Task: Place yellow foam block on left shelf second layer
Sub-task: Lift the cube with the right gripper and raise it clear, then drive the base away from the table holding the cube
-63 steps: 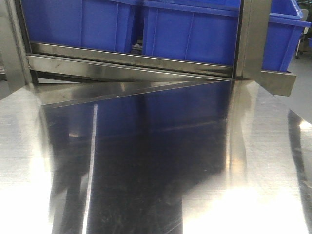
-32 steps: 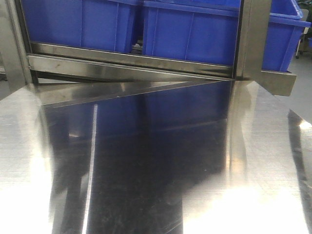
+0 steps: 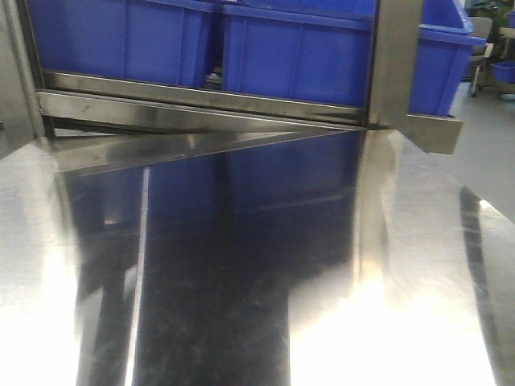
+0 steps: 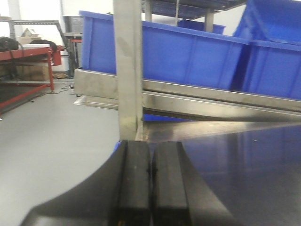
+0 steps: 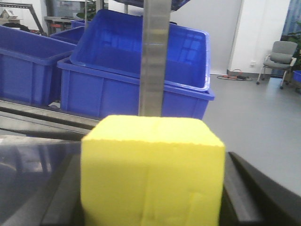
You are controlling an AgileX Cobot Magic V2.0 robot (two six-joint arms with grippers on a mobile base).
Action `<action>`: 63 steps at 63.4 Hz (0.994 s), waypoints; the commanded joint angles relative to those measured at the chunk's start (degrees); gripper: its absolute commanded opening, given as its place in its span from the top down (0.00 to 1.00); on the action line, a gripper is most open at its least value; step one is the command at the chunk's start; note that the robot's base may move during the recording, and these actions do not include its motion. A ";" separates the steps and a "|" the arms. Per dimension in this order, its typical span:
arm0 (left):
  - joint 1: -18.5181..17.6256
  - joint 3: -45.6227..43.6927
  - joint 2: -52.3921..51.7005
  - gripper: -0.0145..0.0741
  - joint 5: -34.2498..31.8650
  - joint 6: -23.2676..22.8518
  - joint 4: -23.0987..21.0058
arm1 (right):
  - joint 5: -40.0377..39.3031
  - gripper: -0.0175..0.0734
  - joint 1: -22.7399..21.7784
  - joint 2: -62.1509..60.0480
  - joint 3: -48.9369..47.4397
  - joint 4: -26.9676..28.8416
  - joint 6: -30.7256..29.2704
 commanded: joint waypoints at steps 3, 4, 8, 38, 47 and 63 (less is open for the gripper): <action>0.07 1.63 -1.21 0.70 -4.70 -0.19 -0.32 | -5.03 0.23 -0.37 0.37 -1.64 0.06 -0.52; 0.07 1.63 -1.21 0.70 -4.70 -0.19 -0.32 | -5.03 0.23 -0.37 0.37 -1.64 0.06 -0.52; 0.07 1.63 -1.21 0.70 -4.70 -0.19 -0.32 | -5.03 0.23 -0.37 0.37 -1.64 0.06 -0.52; 0.07 1.63 -1.21 0.70 -4.70 -0.19 -0.32 | -5.03 0.23 -0.37 0.37 -1.64 0.06 -0.52; 0.07 1.63 -1.21 0.70 -4.70 -0.19 -0.32 | -5.03 0.23 -0.37 0.37 -1.64 0.06 -0.52; 0.07 1.63 -1.21 0.70 -4.70 -0.19 -0.32 | -5.03 0.23 -0.37 0.37 -1.64 0.06 -0.52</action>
